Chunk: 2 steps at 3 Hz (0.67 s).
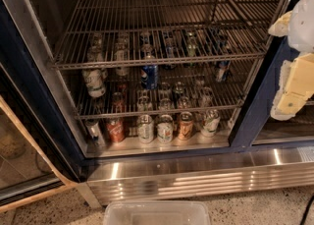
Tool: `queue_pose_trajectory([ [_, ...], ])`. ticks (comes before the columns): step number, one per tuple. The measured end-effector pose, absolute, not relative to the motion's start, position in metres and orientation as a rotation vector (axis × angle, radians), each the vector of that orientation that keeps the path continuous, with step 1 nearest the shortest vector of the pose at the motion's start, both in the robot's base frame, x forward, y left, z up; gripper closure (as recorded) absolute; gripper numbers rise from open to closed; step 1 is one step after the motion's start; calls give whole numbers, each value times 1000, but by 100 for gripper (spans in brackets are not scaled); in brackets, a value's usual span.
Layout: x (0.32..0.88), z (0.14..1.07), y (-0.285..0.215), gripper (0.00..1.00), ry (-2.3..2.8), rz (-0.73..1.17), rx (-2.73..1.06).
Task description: Pick pepsi can from middle shelf of fridge
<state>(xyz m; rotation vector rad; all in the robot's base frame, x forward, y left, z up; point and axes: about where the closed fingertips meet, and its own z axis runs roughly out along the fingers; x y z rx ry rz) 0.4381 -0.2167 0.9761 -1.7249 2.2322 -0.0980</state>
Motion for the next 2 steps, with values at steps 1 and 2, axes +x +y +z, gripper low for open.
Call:
queue_pose_trajectory([
  [1, 438, 976, -217, 0, 2232, -98, -1725],
  [2, 441, 956, -200, 0, 2200, 8, -1713],
])
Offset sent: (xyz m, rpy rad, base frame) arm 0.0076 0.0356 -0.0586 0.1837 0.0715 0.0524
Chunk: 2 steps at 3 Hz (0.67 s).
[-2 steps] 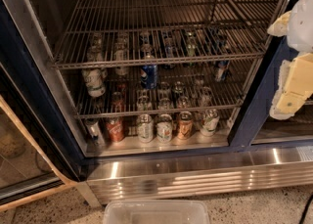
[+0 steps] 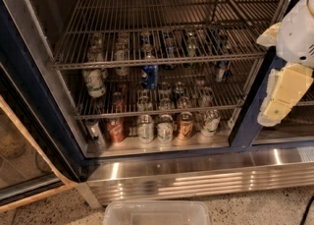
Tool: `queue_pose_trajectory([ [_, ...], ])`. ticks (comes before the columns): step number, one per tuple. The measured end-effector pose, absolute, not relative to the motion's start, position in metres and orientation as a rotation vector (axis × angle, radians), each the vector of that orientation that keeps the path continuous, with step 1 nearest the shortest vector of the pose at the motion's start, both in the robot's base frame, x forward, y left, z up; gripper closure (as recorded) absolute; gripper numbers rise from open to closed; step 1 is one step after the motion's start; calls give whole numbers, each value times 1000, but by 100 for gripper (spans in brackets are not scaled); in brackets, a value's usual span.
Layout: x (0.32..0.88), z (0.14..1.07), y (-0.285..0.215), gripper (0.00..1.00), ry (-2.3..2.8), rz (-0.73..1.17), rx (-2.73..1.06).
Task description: Pick pepsi can from middle shelf of fridge
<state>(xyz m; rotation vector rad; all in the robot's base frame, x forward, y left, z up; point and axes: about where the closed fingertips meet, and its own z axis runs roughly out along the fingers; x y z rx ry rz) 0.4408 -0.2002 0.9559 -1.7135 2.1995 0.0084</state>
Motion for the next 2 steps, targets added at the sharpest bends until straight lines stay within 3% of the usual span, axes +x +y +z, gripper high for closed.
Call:
queue_pose_trajectory([
  [2, 444, 945, -194, 0, 2187, 57, -1618],
])
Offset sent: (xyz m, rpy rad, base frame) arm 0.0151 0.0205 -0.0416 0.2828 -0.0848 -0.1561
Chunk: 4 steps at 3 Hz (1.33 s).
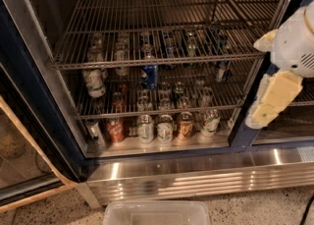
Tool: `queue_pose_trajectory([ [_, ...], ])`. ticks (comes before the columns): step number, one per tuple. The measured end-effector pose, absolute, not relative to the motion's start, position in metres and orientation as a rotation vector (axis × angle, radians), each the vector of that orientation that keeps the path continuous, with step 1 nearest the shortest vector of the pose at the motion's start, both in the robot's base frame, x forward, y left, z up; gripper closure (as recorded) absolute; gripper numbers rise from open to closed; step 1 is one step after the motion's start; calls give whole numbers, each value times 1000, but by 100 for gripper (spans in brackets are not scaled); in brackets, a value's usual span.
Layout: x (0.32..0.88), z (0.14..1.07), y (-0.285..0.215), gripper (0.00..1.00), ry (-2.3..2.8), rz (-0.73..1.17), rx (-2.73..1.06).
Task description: Pick pepsi can from middle shelf of fridge
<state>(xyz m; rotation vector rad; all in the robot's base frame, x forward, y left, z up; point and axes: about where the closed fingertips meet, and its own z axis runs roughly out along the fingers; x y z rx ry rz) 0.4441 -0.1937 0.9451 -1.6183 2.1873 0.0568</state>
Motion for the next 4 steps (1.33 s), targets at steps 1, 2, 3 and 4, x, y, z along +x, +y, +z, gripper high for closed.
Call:
queue_pose_trajectory([
  [1, 436, 905, -174, 0, 2211, 245, -1396],
  [2, 459, 877, -138, 0, 2131, 430, -1255],
  [3, 467, 883, -131, 0, 2105, 446, -1213],
  [4, 467, 883, -130, 0, 2098, 446, -1206],
])
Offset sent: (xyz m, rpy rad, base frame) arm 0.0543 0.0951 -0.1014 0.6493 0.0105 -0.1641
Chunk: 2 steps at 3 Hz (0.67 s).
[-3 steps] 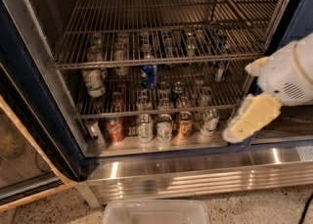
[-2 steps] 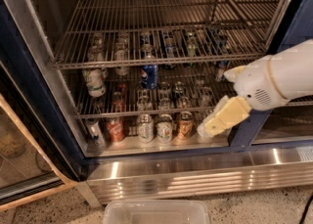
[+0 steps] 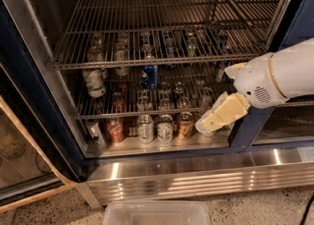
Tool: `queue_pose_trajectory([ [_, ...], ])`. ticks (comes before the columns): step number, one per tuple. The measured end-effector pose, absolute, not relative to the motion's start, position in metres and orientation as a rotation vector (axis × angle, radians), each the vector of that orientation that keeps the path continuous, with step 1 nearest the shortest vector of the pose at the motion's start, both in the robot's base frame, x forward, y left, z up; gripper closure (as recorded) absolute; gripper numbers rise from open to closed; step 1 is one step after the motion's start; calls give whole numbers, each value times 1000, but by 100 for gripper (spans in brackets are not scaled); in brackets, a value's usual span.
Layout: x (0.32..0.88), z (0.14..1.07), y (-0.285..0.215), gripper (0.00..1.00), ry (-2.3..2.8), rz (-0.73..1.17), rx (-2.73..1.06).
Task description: Pick pepsi can from middle shelf of fridge
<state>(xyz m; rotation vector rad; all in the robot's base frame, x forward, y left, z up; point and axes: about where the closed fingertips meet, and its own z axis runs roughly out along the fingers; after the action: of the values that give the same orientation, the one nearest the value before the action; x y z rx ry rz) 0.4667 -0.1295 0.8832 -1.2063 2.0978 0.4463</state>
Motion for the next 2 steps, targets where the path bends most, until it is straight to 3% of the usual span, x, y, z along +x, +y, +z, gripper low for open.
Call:
queue_pose_trajectory([
  [2, 469, 843, -77, 0, 1958, 539, -1070],
])
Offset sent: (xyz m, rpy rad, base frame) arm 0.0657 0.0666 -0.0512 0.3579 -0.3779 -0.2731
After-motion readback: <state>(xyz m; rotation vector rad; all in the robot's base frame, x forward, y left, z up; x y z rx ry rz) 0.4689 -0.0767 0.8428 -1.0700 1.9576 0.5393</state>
